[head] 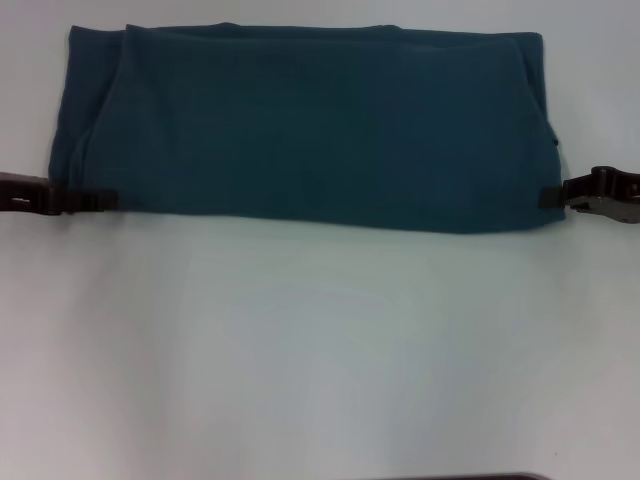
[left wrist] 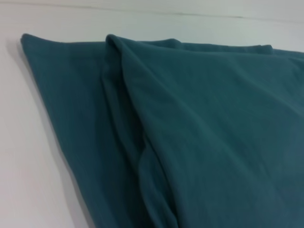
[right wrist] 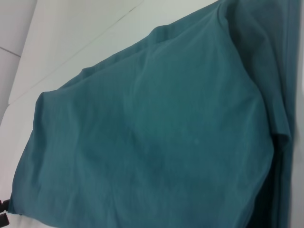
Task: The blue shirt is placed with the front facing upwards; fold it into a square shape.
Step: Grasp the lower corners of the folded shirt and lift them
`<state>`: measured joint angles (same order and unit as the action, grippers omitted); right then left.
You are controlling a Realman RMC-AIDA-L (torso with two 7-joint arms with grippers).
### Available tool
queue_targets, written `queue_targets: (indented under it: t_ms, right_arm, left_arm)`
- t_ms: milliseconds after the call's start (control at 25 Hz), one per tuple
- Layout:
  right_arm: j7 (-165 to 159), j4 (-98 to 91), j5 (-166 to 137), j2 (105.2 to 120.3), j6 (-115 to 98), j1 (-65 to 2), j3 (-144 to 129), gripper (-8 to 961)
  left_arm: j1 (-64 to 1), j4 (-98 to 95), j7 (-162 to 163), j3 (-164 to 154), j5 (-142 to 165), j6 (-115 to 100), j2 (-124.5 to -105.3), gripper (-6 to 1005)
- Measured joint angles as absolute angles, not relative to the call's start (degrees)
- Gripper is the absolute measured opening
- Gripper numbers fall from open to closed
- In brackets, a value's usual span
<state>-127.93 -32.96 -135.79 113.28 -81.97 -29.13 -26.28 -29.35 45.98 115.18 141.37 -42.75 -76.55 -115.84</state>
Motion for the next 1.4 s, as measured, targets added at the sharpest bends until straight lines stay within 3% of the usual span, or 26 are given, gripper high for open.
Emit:
queue_targets:
  t_ms: [840,1160,1400]
  right_arm:
    - [-127.96,-33.03,-135.7,113.28,-82.13,-29.27,-26.11,29]
    - [-127.96,-33.19,-135.7,113.28,-82.26,-29.27,-26.1,32]
    - [-127.96,-33.15,-135.7,113.28,-82.27,-29.27,-26.1,34]
  left_arm:
    - [-29.76,47.43,116.52,141.51,-42.62,-74.76,-115.78,790]
    - [-29.78,47.33,116.71,141.42,-41.16,-73.12,-115.84,559]
    - [-29.65,47.39,116.72,141.32,-40.26,-72.85,-115.79,331]
